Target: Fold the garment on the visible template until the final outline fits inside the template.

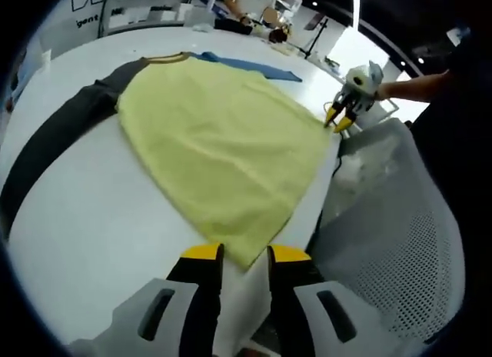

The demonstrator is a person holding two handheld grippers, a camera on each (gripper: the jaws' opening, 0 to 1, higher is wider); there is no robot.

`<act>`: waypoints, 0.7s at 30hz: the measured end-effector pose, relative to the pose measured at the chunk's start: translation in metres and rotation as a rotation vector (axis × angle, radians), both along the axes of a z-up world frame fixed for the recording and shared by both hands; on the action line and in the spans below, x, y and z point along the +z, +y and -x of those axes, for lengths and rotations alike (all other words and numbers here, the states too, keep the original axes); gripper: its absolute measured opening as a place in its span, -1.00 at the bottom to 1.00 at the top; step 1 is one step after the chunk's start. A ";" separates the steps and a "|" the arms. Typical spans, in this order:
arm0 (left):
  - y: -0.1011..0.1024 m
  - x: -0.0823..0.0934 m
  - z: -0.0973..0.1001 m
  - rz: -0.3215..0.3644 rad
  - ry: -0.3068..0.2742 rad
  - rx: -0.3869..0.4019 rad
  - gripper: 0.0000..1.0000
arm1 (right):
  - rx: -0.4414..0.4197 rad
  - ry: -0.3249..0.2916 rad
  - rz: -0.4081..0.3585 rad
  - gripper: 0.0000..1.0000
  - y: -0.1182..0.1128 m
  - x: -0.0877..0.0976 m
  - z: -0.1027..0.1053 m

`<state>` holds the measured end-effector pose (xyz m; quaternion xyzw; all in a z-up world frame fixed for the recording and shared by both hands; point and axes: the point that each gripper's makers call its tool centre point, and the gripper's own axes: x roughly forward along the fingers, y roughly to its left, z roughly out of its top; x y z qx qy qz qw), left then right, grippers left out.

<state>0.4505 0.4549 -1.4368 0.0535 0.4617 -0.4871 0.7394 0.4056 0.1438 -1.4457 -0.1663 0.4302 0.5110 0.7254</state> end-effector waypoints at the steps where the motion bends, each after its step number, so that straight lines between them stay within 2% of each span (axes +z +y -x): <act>1: 0.000 0.000 0.000 0.003 0.000 0.001 -0.56 | 0.007 0.002 0.010 -0.85 -0.002 -0.002 0.002; 6: 0.001 0.003 -0.004 0.013 -0.016 0.007 -0.57 | -0.014 0.003 -0.005 -0.84 -0.002 0.000 0.004; 10: 0.003 0.008 -0.011 0.022 -0.043 0.021 -0.55 | -0.038 -0.021 -0.037 -0.79 0.002 0.007 -0.004; 16: 0.003 0.018 -0.026 0.030 -0.146 0.033 -0.45 | -0.096 -0.102 -0.083 -0.69 0.004 0.027 -0.029; 20: 0.006 0.022 -0.037 0.026 -0.211 0.048 -0.34 | -0.135 -0.177 -0.107 -0.44 0.004 0.043 -0.049; 21: 0.007 0.025 -0.041 0.023 -0.232 0.054 -0.33 | -0.145 -0.179 -0.113 -0.41 0.004 0.046 -0.051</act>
